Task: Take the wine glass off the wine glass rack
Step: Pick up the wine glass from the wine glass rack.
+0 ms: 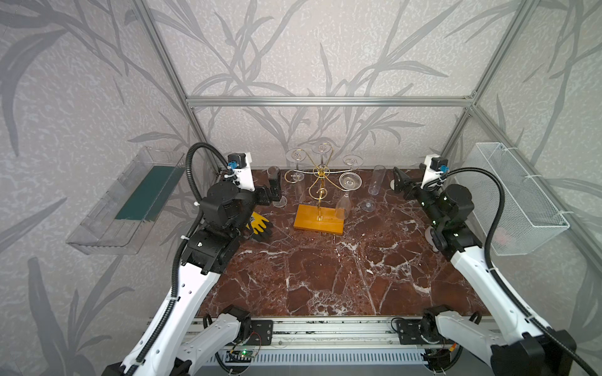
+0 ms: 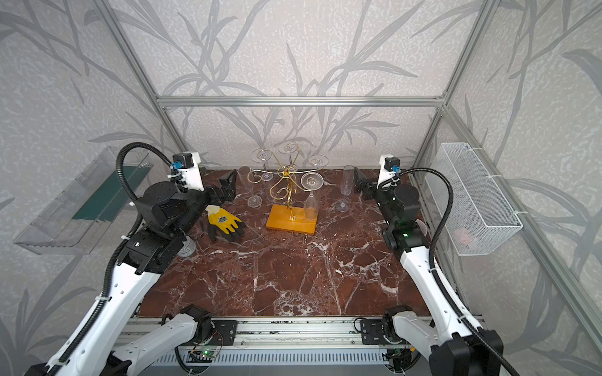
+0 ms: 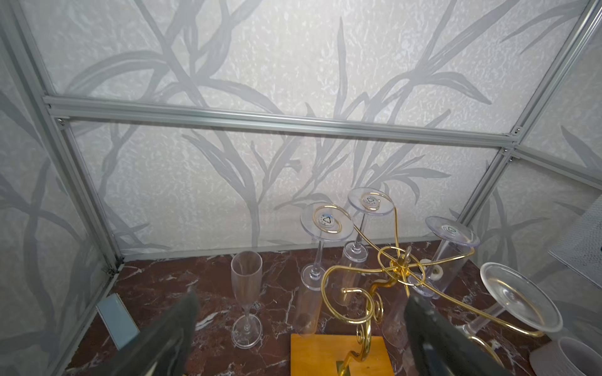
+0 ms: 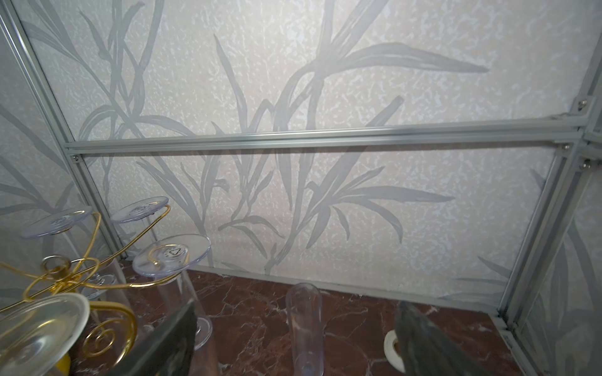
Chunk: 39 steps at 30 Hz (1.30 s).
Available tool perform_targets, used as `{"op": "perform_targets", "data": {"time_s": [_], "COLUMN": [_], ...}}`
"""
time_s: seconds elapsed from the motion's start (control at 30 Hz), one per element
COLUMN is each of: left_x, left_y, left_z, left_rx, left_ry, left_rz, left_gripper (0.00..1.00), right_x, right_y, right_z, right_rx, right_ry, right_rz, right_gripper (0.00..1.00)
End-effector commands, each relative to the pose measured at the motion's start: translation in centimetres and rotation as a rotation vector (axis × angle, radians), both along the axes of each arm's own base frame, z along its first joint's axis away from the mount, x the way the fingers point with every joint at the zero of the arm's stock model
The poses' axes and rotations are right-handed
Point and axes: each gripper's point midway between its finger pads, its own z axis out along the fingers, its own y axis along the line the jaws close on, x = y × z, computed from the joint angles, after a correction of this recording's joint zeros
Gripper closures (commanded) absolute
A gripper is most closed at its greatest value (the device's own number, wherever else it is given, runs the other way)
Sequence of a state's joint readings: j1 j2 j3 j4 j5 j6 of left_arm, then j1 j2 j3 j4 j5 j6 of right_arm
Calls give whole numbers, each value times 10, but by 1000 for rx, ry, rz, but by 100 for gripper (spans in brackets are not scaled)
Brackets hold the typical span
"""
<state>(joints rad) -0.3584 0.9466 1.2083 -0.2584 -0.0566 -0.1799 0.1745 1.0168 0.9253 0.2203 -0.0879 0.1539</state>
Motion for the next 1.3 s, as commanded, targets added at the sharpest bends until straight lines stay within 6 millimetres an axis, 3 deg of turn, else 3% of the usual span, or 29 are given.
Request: {"op": "perform_targets", "data": {"time_s": [0.0, 0.2, 0.4, 0.7, 1.03, 1.27], "left_x": [-6, -12, -23, -38, -47, -48], "left_y": [-11, -12, -7, 2, 6, 7], "left_z": [-7, -29, -46, -63, -75, -80], "left_rx": [-84, -118, -152, -185, -215, -223], "left_ry": [43, 89, 113, 131, 152, 163], "left_rz": [-70, -84, -75, -47, -37, -34], "left_gripper": [1, 1, 1, 1, 1, 1], "right_x": [-21, -43, -39, -26, -7, 1], "right_y": [9, 62, 95, 132, 148, 151], "right_z": [-16, -10, -18, -19, -20, -22], "right_rx": [150, 414, 560, 584, 585, 598], "right_ry": [214, 444, 587, 651, 665, 680], "right_rz": [74, 390, 561, 652, 660, 658], "right_gripper": [10, 18, 29, 38, 47, 61]}}
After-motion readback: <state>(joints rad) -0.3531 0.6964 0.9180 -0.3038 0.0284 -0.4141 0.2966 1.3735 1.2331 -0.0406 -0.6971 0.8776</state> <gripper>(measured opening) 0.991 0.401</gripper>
